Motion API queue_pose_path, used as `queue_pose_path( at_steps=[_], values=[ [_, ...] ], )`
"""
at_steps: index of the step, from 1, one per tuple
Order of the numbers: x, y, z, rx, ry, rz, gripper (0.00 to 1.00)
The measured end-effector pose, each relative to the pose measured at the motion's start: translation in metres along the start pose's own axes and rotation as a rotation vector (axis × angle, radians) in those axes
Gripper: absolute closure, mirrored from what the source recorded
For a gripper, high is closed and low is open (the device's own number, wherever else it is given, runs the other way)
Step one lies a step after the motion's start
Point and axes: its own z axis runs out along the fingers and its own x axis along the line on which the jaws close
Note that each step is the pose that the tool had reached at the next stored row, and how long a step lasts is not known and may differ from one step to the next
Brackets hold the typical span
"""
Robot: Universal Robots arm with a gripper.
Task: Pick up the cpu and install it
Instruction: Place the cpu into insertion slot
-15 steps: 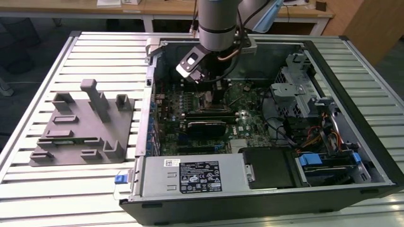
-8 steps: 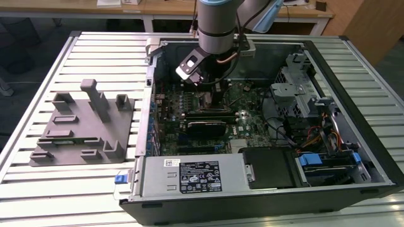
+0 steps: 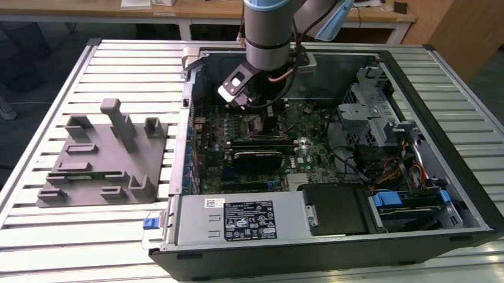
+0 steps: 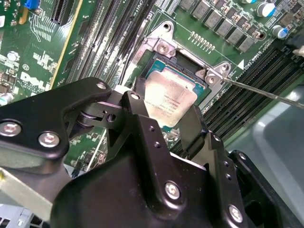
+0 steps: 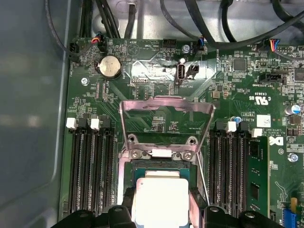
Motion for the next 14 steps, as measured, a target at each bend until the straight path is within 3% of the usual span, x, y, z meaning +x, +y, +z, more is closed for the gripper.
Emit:
queue_pose_path(
  at_steps=[14],
  values=[
    [0.0004,0.0012,0.0073,0.0008,0.0012,0.0,0.47]
  ],
)
